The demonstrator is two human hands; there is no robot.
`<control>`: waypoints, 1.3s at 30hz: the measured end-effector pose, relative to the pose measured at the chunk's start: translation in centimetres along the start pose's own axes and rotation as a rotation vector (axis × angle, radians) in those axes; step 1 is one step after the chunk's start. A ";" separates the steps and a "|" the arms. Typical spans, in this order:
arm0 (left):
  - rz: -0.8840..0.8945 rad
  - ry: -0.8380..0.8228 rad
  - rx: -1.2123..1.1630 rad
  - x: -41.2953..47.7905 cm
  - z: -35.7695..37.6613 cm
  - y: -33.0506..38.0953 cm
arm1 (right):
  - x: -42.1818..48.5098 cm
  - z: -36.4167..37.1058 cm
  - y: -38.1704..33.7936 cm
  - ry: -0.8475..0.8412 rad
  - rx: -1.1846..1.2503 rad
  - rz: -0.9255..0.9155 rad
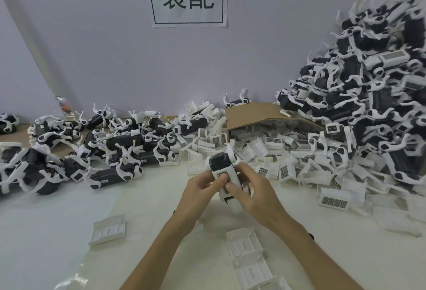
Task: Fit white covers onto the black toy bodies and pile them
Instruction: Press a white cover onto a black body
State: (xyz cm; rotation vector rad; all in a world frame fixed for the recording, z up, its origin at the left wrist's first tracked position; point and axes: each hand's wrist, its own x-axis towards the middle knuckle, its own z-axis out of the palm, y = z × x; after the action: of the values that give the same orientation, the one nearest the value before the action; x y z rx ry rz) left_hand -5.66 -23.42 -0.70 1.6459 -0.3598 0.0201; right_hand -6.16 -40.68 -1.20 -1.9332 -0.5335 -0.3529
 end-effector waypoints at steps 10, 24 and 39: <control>0.044 -0.116 0.104 0.0 -0.1 0.0 | 0.0 0.1 0.4 0.120 -0.068 0.061; 0.032 -0.112 0.154 0.2 -0.1 -0.8 | 0.1 -0.2 0.5 -0.005 -0.032 0.126; 0.052 -0.077 0.149 0.0 0.2 -0.3 | 0.1 -0.4 0.1 -0.028 0.119 0.184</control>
State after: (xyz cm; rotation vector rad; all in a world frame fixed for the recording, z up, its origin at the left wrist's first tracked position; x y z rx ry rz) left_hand -5.64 -23.59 -0.98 1.7879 -0.4695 0.0234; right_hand -6.04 -41.08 -1.04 -1.8571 -0.3817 -0.1727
